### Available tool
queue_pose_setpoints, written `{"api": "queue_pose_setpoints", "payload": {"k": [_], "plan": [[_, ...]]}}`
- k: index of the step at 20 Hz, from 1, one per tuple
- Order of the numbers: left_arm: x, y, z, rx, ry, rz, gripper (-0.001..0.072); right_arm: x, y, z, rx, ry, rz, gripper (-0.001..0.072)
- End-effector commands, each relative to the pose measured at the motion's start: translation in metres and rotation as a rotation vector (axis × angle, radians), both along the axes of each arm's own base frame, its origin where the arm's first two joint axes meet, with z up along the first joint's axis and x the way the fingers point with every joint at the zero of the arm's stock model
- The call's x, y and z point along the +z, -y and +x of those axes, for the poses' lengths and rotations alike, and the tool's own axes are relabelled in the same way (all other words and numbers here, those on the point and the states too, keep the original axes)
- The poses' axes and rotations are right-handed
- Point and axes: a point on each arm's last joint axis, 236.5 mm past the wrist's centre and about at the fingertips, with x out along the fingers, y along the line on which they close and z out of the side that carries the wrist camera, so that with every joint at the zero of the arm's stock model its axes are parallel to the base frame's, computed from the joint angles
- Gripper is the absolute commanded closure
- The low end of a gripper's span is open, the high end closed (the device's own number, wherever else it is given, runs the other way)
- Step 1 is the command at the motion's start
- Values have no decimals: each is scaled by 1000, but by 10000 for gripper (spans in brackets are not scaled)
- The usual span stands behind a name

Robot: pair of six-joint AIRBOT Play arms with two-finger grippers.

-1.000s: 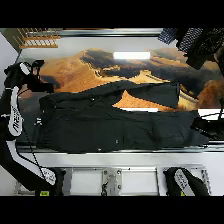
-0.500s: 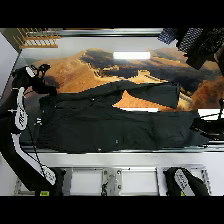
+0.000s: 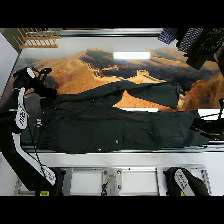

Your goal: Fold the clothes and pants, and hang the long-sleeved shirts on hangers.

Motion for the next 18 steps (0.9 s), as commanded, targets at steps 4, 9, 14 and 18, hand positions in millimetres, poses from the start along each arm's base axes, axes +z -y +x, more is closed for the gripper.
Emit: {"api": "queue_pose_setpoints", "payload": {"k": [4,9,14,18], "plan": [[17,-2,7,44,43,7,697,17,11,29,-45,105,-25,178],[51,-4,16,46,123,23,696,35,21,109,-71,270,47,178],[53,-3,11,44,107,19,696,15,-2,202,59,266,115,179],[52,-2,8,42,92,16,696,-8,-28,279,82,262,137,180]]}}
